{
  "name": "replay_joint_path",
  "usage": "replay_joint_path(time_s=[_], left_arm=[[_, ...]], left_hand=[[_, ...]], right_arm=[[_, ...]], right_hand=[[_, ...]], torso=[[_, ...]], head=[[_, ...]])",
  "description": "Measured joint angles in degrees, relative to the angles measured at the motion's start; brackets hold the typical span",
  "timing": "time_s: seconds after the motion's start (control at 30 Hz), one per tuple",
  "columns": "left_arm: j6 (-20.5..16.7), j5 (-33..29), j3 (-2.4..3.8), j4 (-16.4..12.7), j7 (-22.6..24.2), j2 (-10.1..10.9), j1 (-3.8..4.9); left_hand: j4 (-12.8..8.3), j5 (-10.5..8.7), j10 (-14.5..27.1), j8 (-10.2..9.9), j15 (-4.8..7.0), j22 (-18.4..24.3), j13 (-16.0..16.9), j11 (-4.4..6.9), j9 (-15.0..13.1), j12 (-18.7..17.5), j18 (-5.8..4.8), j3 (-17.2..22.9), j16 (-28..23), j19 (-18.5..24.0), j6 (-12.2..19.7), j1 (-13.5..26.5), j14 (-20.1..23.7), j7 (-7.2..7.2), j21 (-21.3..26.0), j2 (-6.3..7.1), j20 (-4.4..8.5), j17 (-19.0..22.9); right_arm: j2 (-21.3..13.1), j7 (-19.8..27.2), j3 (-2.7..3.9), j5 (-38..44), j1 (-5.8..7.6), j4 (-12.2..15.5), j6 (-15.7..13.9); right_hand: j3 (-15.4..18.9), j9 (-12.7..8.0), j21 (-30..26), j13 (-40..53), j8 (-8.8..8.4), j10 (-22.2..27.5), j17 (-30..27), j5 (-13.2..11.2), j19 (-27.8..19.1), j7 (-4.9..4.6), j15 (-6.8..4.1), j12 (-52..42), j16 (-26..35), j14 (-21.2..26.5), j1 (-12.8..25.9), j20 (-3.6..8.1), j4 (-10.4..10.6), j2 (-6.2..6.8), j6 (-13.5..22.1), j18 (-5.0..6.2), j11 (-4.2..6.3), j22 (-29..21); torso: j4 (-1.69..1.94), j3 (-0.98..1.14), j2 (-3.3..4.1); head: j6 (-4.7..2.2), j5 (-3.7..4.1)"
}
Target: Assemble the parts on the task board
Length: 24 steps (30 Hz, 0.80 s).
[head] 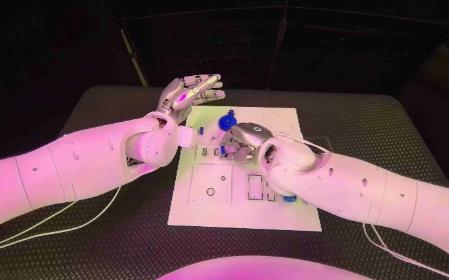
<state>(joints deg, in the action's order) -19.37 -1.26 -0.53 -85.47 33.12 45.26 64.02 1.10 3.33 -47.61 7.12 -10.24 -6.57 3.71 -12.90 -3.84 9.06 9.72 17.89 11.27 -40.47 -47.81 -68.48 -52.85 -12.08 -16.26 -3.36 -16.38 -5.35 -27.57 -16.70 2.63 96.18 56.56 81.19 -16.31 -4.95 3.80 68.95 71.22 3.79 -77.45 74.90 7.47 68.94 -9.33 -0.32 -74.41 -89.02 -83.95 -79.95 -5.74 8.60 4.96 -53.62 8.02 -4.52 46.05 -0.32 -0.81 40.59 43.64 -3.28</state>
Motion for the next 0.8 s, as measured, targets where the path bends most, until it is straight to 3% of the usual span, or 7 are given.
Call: replay_joint_path(time_s=[0.1, 0.27, 0.47, 0.6, 0.8], left_arm=[[0.01, 0.0, 0.0, 0.0, -0.01, 0.0, 0.0], [0.01, -0.01, 0.0, 0.0, -0.04, 0.01, 0.0], [0.02, -0.01, 0.0, 0.08, -0.06, 0.02, 0.0], [0.02, -0.01, 0.0, 0.3, -0.11, 0.04, 0.0], [0.01, 0.27, 0.0, 0.89, -0.65, 0.18, 0.0]], left_hand=[[0.0, 0.0, 0.0, -0.19, 0.0, 0.05, 0.0, 0.0, 0.0, -0.12, 0.0, 0.0, 0.0, 0.0, 0.0, 0.0, 0.0, 0.0, 0.0, 0.0, 0.0, 0.05], [0.0, 0.0, 0.0, -0.23, 0.0, 0.08, 0.0, 0.0, 0.0, -0.2, 0.0, 0.0, 0.0, 0.0, 0.0, 0.0, 0.0, 0.0, 0.0, 0.0, 0.0, 0.09], [-0.1, 0.0, -0.01, -0.23, 0.0, 0.09, 0.0, 0.01, 0.0, -0.2, 0.0, 0.1, -0.09, 0.0, -0.13, 0.0, 0.0, -0.13, 0.0, 0.0, 0.0, 0.1], [-0.48, 0.0, -1.55, -0.23, 0.41, 0.22, 0.0, 0.72, 0.0, -0.2, 0.01, 0.48, -0.3, -0.55, -1.61, 0.0, -0.45, -0.51, 0.0, 0.0, 0.08, 0.28], [-0.49, 0.0, -4.97, 0.01, 1.9, -0.19, 0.0, 1.86, 0.0, -0.2, -0.01, 1.31, 0.87, -4.9, -4.47, 0.0, -6.85, -1.14, -2.39, 0.0, 1.34, -0.42]], right_arm=[[0.03, -0.16, -0.16, -0.01, -0.15, 0.06, -0.89], [-0.39, -0.28, -0.16, -0.15, -0.4, 0.55, -3.39], [-1.74, 0.53, -0.16, -0.49, -0.71, 2.7, -6.48], [-3.68, 1.98, -0.16, -0.84, -0.81, 5.12, -8.37], [-8.03, 5.08, -0.08, -1.86, -0.81, 9.63, -10.86]], right_hand=[[0.37, -0.32, -0.22, -1.15, 0.13, 0.8, 0.0, 0.0, -0.17, -0.84, 0.44, 0.85, 0.0, -0.09, 0.12, -0.35, 1.23, 1.67, 2.68, 0.0, -0.4, -0.37], [1.34, -0.02, -0.22, -1.72, 0.13, 1.21, 0.0, 0.0, -0.35, -1.22, 0.85, 0.85, 0.0, -0.09, -1.19, -0.92, 5.21, 4.26, 4.77, 0.0, -0.81, -0.56], [1.99, 0.06, -0.22, -1.57, 0.14, 1.21, 0.0, 0.11, -0.35, -1.26, 0.85, 0.85, 0.0, -0.09, -2.33, -0.92, 7.13, 4.71, 4.83, 0.0, -0.81, -0.56], [2.46, 0.06, -0.22, -1.28, 0.36, 1.21, 0.02, 0.87, -0.35, -1.26, 0.84, 0.53, 0.0, -0.09, -2.91, -0.92, 7.71, 4.9, 4.83, 0.0, -0.81, -0.56], [2.62, 0.12, -0.22, -1.07, 0.36, 0.99, 0.04, 0.89, -0.35, -1.26, 0.84, 0.31, 0.0, -0.09, -2.91, -0.92, 7.87, 4.9, 4.83, 0.0, -1.03, -0.55]], torso=[[0.0, 0.0, 0.0], [0.0, 0.02, 0.0], [0.0, 0.05, -0.03], [0.0, 0.08, -0.07], [-0.01, 0.04, -0.16]], head=[[-0.03, 0.0], [-0.05, -0.02], [-0.09, -0.12], [-0.13, -0.18], [-0.35, -0.15]])
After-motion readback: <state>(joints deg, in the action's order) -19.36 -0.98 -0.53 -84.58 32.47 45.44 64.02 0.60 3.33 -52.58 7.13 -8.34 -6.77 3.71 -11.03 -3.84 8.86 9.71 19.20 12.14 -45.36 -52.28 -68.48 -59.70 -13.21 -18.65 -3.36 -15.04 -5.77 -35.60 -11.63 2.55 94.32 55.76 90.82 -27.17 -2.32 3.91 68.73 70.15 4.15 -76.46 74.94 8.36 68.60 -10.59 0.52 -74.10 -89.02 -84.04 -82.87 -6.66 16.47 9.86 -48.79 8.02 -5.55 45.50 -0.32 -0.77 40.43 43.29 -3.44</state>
